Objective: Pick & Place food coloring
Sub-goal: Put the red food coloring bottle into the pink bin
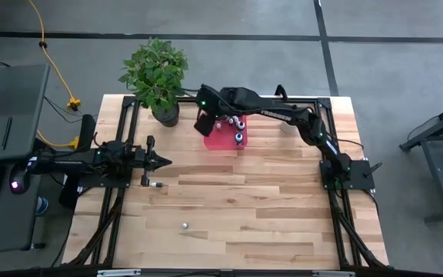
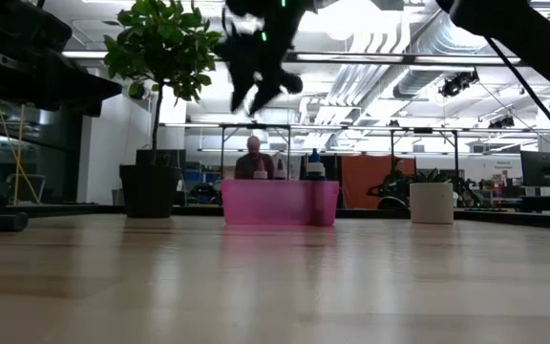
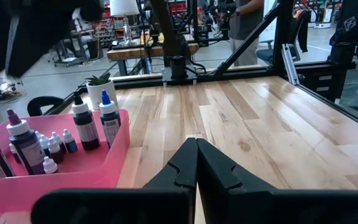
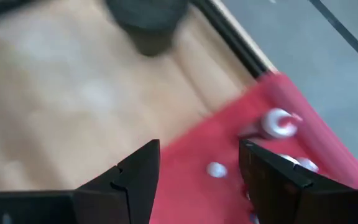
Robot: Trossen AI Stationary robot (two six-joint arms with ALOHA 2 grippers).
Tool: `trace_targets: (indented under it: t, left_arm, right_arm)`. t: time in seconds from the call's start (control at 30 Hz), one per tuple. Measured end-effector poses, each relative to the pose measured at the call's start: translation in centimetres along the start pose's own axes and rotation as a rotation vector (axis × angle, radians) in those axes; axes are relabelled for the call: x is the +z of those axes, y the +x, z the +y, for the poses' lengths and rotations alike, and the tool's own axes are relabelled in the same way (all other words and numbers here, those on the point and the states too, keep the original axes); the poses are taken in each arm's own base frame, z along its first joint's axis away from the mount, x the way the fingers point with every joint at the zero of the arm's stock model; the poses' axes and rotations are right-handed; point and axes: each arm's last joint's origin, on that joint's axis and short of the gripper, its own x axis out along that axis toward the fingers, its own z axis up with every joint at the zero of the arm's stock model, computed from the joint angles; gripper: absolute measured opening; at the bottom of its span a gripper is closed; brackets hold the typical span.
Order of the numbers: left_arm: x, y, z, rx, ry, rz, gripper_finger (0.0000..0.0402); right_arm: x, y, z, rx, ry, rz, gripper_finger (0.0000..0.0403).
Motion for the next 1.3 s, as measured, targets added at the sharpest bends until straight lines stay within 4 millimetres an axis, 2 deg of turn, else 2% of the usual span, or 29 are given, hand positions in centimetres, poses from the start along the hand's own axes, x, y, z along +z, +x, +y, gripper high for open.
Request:
trace_targets:
  t: [0.2, 0.47, 0.73, 0.97, 1.17, 1.3]
  left_arm:
    - [0.0, 0.0, 0.0, 0.0, 0.0, 0.0, 0.0]
    - [0.0, 0.0, 0.0, 0.0, 0.0, 0.0, 0.0]
    - [0.0, 0.0, 0.0, 0.0, 0.0, 0.0, 0.0]
    - [0.0, 0.0, 0.0, 0.0, 0.0, 0.0, 0.0]
    - [0.0, 0.0, 0.0, 0.0, 0.0, 0.0, 0.0]
    - [0.0, 0.0, 0.0, 0.0, 0.0, 0.0, 0.0]
  right_arm:
    - [-0.9, -3.1, 4.5, 0.185, -0.108, -0.049, 0.0207]
    - [-3.6, -5.5, 10.4, 0.319, -0.221, -0.023, 0.0207]
    - [-6.5, -7.9, 15.3, 0.401, -0.319, -0.017, 0.0207]
    - [-9.1, -9.7, 18.7, 0.46, -0.329, 0.006, 0.0207]
    - [-12.8, -9.0, 21.9, 0.512, -0.357, 0.093, 0.0207]
    - [-16.1, -7.1, 24.1, 0.531, -0.438, 0.157, 0.0206]
